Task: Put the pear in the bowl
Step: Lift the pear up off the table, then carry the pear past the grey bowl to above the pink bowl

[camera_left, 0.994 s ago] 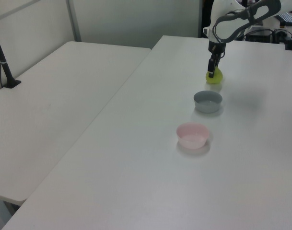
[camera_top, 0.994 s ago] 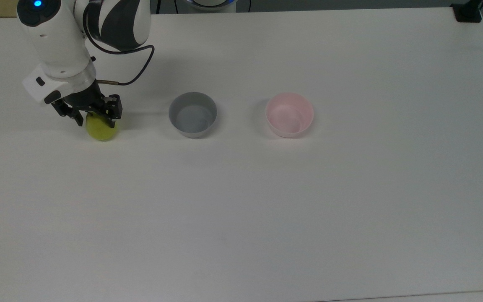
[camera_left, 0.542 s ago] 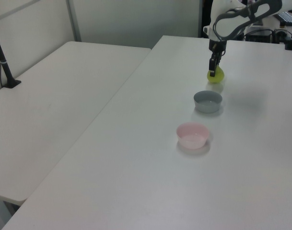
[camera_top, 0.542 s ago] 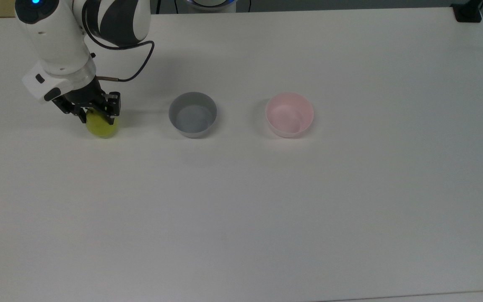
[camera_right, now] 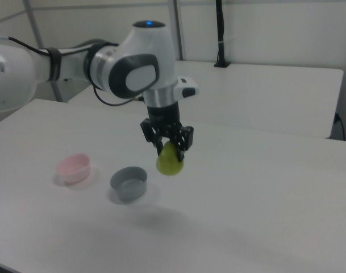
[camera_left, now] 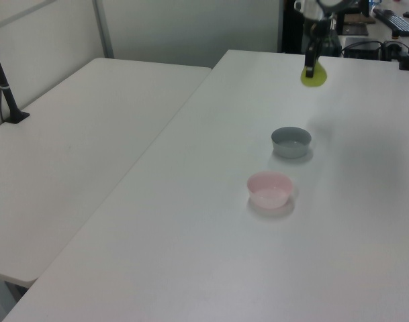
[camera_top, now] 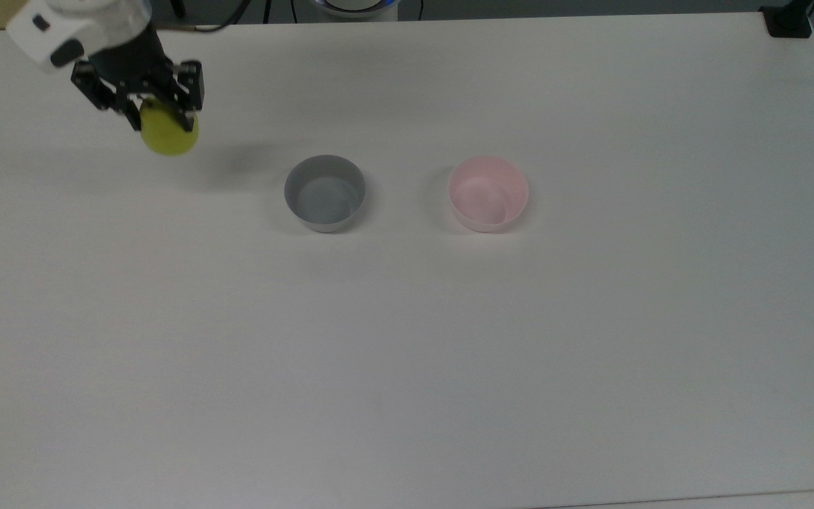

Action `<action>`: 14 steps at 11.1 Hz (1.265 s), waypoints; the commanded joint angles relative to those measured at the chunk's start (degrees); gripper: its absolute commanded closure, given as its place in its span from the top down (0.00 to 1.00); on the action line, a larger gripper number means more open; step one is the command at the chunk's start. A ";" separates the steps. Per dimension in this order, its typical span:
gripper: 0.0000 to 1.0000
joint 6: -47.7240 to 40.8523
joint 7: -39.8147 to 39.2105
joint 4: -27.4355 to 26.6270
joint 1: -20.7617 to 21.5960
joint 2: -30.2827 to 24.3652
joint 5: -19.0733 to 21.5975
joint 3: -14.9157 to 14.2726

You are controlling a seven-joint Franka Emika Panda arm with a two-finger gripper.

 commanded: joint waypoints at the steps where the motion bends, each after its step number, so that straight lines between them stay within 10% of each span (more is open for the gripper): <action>1: 0.22 -8.29 0.64 3.43 2.92 -5.17 0.00 -0.69; 8: 0.22 -16.93 5.47 8.71 11.80 -8.61 2.35 -3.52; 14: 0.22 -9.83 20.50 6.44 11.89 -8.61 4.48 11.76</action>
